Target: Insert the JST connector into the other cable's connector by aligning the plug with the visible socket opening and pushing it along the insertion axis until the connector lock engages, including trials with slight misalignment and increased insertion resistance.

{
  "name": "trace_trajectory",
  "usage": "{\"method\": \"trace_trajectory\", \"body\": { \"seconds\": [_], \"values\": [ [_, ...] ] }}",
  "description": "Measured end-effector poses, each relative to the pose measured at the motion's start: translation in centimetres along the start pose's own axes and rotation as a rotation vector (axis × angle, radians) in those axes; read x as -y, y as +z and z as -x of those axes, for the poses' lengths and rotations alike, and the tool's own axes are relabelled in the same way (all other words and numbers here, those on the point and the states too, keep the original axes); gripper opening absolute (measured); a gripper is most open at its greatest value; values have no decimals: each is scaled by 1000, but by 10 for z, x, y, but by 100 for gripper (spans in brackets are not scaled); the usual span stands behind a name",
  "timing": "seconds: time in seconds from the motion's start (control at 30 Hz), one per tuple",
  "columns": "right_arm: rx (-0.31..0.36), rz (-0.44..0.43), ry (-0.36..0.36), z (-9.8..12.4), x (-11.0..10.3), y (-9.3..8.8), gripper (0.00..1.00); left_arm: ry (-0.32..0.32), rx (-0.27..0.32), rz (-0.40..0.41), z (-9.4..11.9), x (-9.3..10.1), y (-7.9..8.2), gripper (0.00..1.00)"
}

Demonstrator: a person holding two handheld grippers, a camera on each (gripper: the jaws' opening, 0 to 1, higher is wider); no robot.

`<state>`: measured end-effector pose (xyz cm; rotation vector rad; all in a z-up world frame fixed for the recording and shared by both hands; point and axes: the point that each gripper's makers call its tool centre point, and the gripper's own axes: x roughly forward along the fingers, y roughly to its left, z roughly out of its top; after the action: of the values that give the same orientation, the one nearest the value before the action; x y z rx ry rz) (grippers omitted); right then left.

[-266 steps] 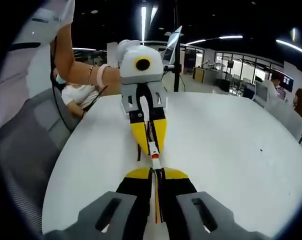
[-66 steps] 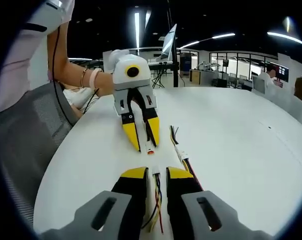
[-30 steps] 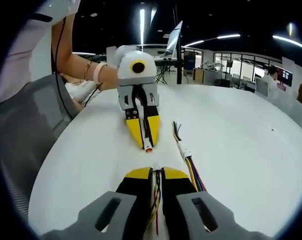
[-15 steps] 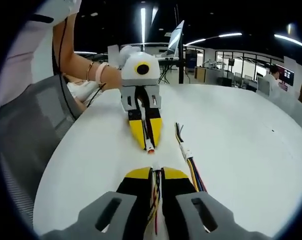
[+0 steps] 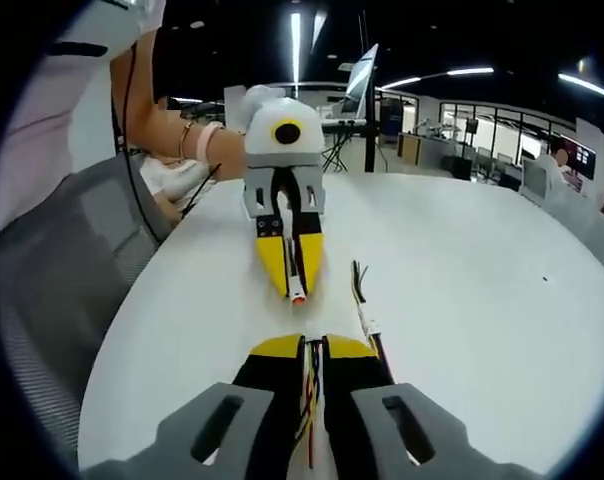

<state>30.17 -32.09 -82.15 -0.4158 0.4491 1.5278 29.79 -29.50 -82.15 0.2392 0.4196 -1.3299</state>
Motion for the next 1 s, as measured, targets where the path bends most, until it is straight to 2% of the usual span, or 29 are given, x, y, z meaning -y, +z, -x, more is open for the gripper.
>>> {"method": "trace_trajectory", "body": {
  "seconds": [0.5, 1.0],
  "values": [
    [-7, 30, 41, -3, -12, 11, 3, -16, 1, 2, -1, 6, 14, 0],
    [-12, 40, 60, -6, -17, 12, 3, -27, -13, -1, -2, 9, 13, 0]
  ]
}}
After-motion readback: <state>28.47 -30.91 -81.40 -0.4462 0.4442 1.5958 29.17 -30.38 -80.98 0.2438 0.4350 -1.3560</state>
